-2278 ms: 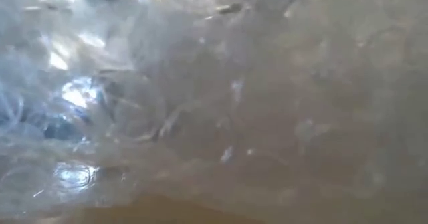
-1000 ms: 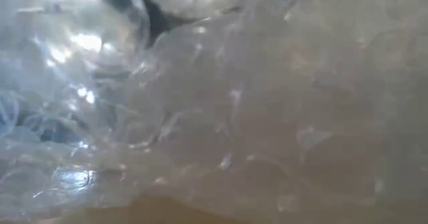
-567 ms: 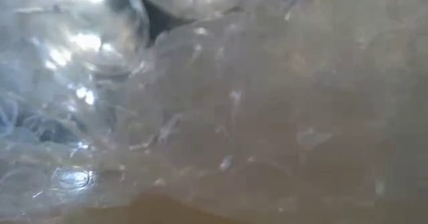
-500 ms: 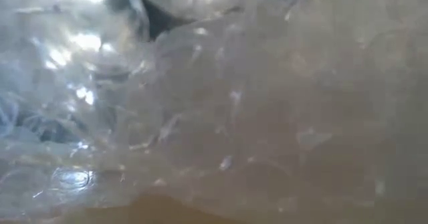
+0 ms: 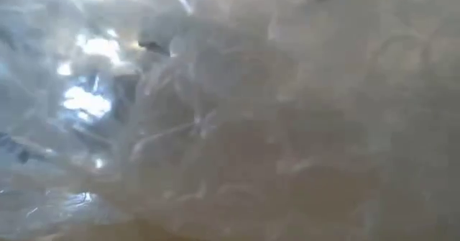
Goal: Wrap mug
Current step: Wrap the white mug with the bubble wrap
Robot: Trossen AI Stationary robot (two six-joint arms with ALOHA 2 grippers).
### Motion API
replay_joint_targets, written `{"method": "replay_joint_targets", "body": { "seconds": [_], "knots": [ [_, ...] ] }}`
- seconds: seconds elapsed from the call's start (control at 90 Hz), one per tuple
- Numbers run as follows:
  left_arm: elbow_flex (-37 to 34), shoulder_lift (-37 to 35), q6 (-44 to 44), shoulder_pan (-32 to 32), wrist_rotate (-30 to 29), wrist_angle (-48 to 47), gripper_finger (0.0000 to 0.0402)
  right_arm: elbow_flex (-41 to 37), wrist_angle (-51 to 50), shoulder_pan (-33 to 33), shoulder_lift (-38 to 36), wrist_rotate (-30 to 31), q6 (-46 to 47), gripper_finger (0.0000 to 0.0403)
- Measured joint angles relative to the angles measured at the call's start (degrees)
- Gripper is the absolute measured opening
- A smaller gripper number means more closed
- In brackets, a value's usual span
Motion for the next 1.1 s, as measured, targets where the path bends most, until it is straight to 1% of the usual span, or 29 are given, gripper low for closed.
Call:
{"method": "replay_joint_targets", "body": {
  "seconds": [0.1, 0.156, 0.233, 0.311, 0.356, 0.444, 0.533, 0.589, 0.622, 0.7, 0.778, 0.867, 0.978, 1.022, 1.1],
  "knots": [
    [0.0, -0.9, 0.8, 0.1, 0.9, 1.7, 0.0001, -1.3, -0.7, 0.0, -1.2, 6.1, -0.4, 0.0022],
    [0.0, -1.1, 0.8, 0.1, 1.4, 1.8, 0.0001, -1.4, -1.0, 0.0, -1.6, 8.1, -1.3, 0.004],
    [0.0, -0.9, 0.2, 0.2, 1.6, 1.6, 0.0001, -0.3, -1.9, 0.0, -1.8, 9.1, -1.6, 0.0072],
    [0.0, -0.9, -0.4, 0.2, 1.6, 1.4, 0.0, 1.9, -4.4, 0.1, -2.6, 9.1, -0.8, 0.0107],
    [0.0, -0.9, -0.7, 0.3, 1.7, 1.5, 0.0, 3.7, -7.1, 0.1, -2.8, 8.1, 0.5, 0.0125],
    [0.0, -0.9, -1.4, 0.5, 2.3, 0.6, 0.0, 6.9, -16.6, 0.1, -3.3, 4.9, 3.9, 0.0159],
    [0.0, -1.1, -2.3, 1.0, 2.9, 0.0, 0.0, 8.7, -20.9, 0.1, -4.4, 4.0, 6.1, 0.0182],
    [0.0, -1.2, -2.9, 1.5, 3.0, -0.8, 0.0, 8.4, -24.1, 0.1, -5.3, 4.2, 7.4, 0.0192],
    [0.0, -1.2, -3.2, 1.6, 2.9, -0.8, 0.0, 7.7, -24.3, 0.1, -5.9, 4.1, 8.4, 0.0196],
    [0.0, -1.2, -3.5, 2.2, 2.9, -1.0, 0.0, 5.0, -20.5, 0.2, -6.9, 3.8, 9.9, 0.0203],
    [0.0, -1.2, -3.9, 2.7, 2.9, -0.6, 0.0, -0.4, -13.5, 1.5, -7.4, 2.5, 10.6, 0.0207],
    [0.0, -1.2, -4.3, 3.4, 2.6, -0.6, 0.0, -8.8, -0.9, 3.9, -7.3, 1.6, 10.1, 0.0207],
    [0.0, -1.2, -5.2, 4.2, 2.4, -0.5, 0.0, -20.1, 16.3, 6.3, -5.1, 1.5, 10.2, 0.0201],
    [0.0, -1.2, -5.7, 4.4, 2.3, -0.5, 0.0, -24.0, 22.0, 7.0, -3.5, 2.5, 10.5, 0.0196],
    [0.0, -1.2, -6.3, 4.8, 2.2, -0.3, 0.0, -28.5, 30.5, 7.7, -0.4, 7.7, 12.5, 0.0187]
  ]
}}
